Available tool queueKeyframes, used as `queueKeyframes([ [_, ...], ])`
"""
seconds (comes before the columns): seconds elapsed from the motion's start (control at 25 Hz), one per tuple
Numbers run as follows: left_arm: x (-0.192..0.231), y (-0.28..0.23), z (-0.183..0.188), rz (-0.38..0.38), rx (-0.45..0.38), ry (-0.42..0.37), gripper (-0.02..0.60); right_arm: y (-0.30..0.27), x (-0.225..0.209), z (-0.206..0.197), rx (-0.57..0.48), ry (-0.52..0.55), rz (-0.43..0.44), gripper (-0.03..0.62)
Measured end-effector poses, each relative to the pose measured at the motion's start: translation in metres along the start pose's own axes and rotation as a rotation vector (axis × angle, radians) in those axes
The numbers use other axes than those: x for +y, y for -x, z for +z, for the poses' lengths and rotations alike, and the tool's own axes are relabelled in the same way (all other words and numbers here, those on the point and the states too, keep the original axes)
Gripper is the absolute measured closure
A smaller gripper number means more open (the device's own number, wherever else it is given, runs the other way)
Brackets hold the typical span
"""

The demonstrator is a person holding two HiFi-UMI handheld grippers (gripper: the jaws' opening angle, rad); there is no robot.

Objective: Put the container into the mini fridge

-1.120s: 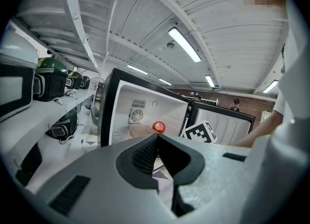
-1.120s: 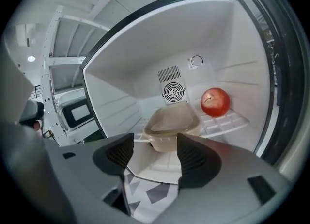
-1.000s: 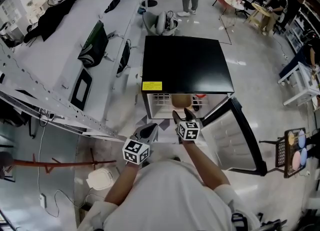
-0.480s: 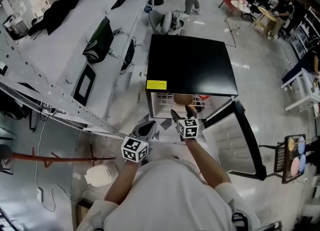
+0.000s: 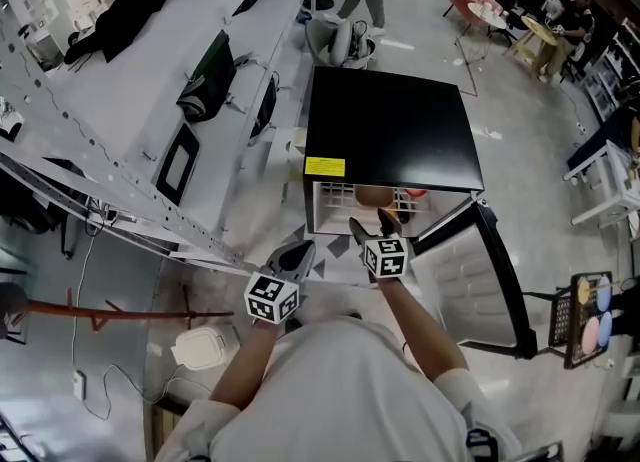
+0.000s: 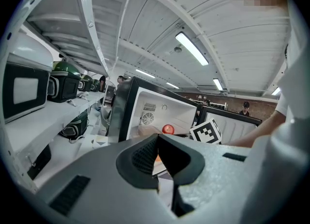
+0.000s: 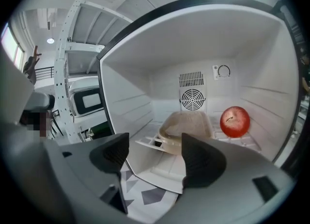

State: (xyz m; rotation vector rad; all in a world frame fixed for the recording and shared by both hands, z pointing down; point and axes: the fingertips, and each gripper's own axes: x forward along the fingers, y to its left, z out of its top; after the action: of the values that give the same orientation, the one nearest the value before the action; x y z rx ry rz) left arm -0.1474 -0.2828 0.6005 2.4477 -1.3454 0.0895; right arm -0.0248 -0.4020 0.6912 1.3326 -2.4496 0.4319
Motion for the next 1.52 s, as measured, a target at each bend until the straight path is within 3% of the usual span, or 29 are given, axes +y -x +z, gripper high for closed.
queueKeyframes([
  [0.48, -0.001, 0.024, 0.006, -0.086, -0.017, 0.007, 0.577, 0.046, 0.024, 0.021, -0.049, 0.026, -0.056, 0.315],
  [0.8, -0.001, 0.035, 0.001, -0.157, 0.001, -0.01, 0.577, 0.085, 0.048, 0.025, -0.049, 0.04, -0.113, 0.404],
  [1.08, -0.008, 0.041, -0.012, -0.222, 0.036, -0.019, 0.577, 0.113, 0.075, 0.021, -0.07, -0.018, -0.121, 0.462],
  [1.52, -0.04, 0.043, -0.015, -0.225, 0.035, -0.04, 0.577, 0.15, 0.075, 0.025, -0.117, 0.003, -0.087, 0.548],
])
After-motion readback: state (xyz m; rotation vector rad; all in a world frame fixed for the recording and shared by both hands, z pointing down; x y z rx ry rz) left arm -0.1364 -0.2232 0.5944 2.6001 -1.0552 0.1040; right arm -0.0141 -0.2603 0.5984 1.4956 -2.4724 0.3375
